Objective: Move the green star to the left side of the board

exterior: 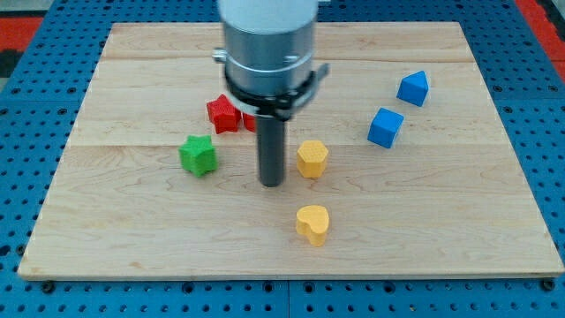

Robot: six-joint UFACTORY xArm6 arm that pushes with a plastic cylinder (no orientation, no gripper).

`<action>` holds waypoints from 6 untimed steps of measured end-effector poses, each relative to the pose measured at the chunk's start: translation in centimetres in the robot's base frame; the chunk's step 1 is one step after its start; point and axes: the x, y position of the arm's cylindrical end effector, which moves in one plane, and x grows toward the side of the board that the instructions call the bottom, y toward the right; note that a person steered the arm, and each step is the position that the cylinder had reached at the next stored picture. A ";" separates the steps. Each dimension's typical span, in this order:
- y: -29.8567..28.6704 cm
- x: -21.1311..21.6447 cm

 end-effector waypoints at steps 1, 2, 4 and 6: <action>-4.4 -2.0; -8.8 -3.0; -14.6 -2.0; -19.3 0.9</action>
